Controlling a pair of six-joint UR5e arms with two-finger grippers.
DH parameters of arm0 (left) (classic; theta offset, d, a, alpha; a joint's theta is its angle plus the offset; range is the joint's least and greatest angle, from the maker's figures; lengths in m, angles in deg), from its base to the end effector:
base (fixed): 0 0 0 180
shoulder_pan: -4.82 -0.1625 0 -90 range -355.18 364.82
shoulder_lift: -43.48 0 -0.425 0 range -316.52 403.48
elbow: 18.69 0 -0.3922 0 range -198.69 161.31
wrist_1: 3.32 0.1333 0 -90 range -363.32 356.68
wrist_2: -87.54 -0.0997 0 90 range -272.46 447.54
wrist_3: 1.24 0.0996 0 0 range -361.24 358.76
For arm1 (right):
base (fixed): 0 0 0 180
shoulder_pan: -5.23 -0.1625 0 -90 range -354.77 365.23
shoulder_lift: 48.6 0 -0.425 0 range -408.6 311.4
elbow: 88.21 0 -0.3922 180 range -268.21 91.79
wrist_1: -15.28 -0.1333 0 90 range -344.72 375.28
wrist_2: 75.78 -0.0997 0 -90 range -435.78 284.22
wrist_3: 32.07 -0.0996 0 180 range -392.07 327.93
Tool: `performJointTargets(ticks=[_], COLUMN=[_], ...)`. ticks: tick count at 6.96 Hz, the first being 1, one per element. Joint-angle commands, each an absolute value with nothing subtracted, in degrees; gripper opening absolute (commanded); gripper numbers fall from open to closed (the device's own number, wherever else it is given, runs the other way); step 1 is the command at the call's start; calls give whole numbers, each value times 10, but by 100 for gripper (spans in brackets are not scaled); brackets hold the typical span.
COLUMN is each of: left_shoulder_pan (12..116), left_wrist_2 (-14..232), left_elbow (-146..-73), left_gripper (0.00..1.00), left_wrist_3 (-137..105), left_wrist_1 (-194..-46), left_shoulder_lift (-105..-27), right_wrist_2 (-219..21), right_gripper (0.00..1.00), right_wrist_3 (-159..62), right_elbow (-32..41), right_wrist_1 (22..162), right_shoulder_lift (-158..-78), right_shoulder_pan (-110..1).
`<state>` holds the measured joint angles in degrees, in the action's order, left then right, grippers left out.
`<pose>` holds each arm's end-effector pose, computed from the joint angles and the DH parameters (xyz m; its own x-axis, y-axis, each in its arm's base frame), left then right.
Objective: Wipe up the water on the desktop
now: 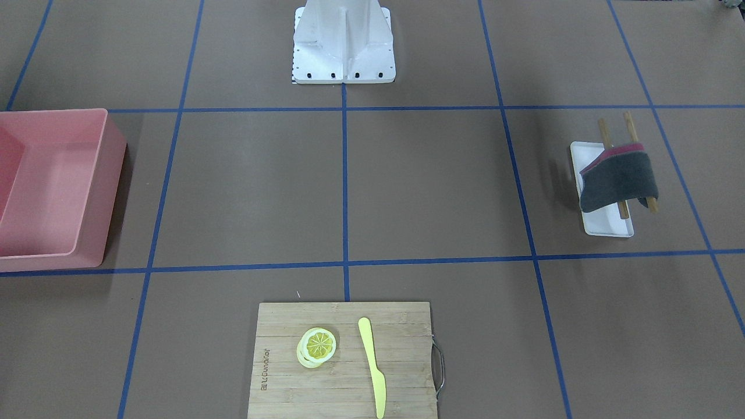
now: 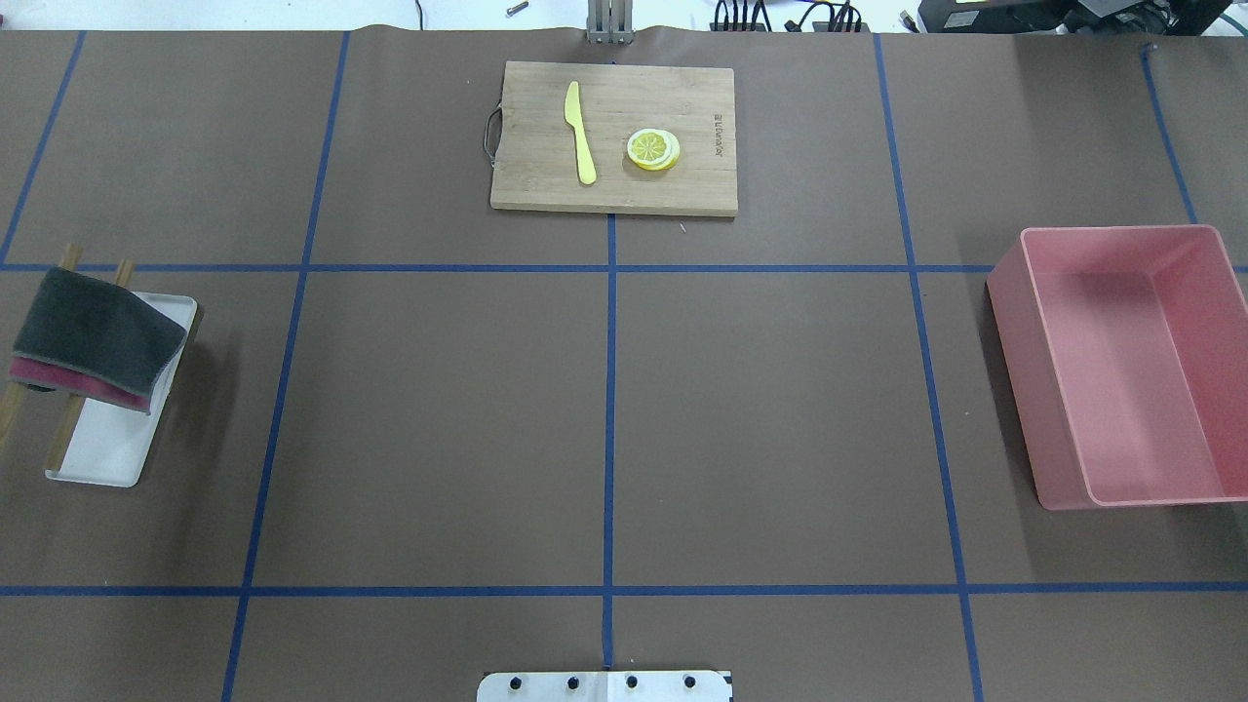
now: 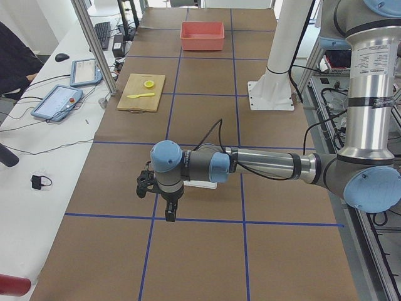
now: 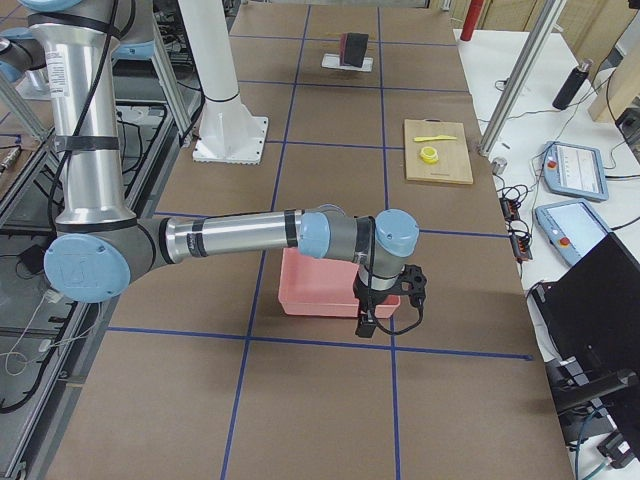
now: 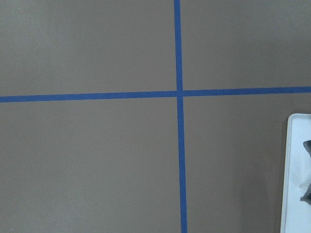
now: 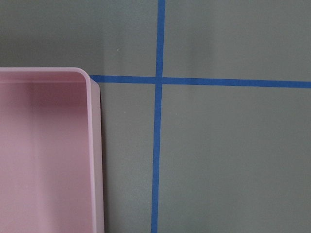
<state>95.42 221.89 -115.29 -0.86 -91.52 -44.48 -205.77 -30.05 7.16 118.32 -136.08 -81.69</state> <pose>-0.0687 -0.4782 0.6224 0.7154 0.0328 -0.6979 0.0057 0.9986 0.0528 0.0423 -0.5026 0.6182 0.7658 -0.0186 0.6428 0.0806 0.9945 -0.0671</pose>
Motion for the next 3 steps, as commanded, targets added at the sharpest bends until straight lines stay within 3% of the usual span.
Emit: performJointTargets(ticks=[1, 3], left_shoulder_pan=[954, 954], left_wrist_2=[2218, 2218], left_elbow=[-1154, -1151], left_gripper=[99, 98], left_wrist_3=[-5, -4], left_wrist_1=[-916, -916], left_shoulder_lift=[-443, -443], right_wrist_2=[-2058, -2058], right_gripper=[100, 100], right_wrist_3=[-300, -300], right_elbow=[72, 76], right_wrist_1=[1183, 1183], right_shoulder_lift=[-1361, -1360], right_shoulder_pan=[-818, -817])
